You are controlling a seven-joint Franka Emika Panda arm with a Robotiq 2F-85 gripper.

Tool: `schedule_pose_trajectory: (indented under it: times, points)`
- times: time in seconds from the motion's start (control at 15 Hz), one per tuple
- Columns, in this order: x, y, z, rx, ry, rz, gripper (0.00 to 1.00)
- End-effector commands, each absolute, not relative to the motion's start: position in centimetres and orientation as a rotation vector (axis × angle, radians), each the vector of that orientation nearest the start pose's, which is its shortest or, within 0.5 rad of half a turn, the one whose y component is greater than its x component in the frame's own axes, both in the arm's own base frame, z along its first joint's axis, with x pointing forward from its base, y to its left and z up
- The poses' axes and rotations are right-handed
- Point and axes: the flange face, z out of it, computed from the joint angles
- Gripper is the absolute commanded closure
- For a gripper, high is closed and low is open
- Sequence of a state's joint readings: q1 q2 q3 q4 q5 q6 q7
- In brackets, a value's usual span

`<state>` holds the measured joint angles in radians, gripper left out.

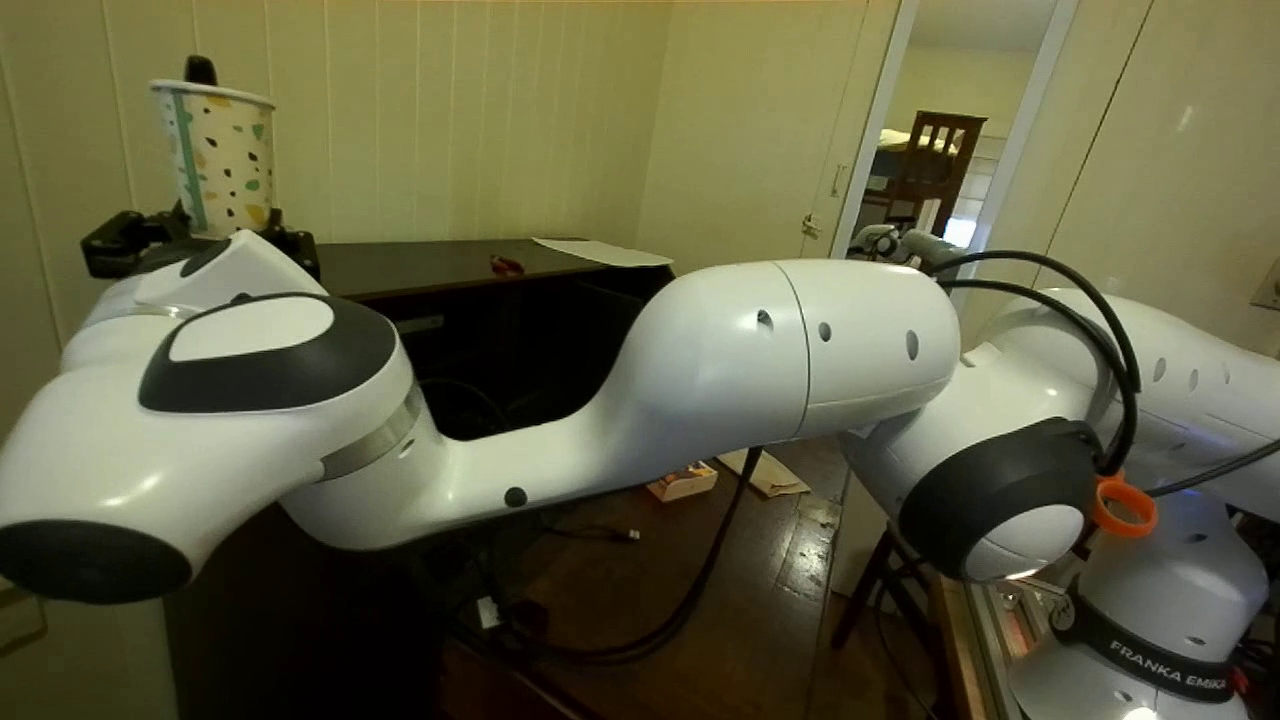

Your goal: Make the cup stand

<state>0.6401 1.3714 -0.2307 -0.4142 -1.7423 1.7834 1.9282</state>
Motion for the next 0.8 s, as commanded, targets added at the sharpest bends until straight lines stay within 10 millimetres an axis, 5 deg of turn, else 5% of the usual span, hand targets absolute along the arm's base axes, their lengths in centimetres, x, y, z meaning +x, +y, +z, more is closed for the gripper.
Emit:
schedule_pose_trajectory:
  times: [0.0,0.67,0.73]
  points:
    - [73.5,38.1,32.9,1.5,-0.699,1.972,0.61]
    - [73.7,35.0,32.9,1.443,-0.736,1.768,0.61]
    - [73.6,35.6,32.4,1.423,-0.731,1.822,0.36]
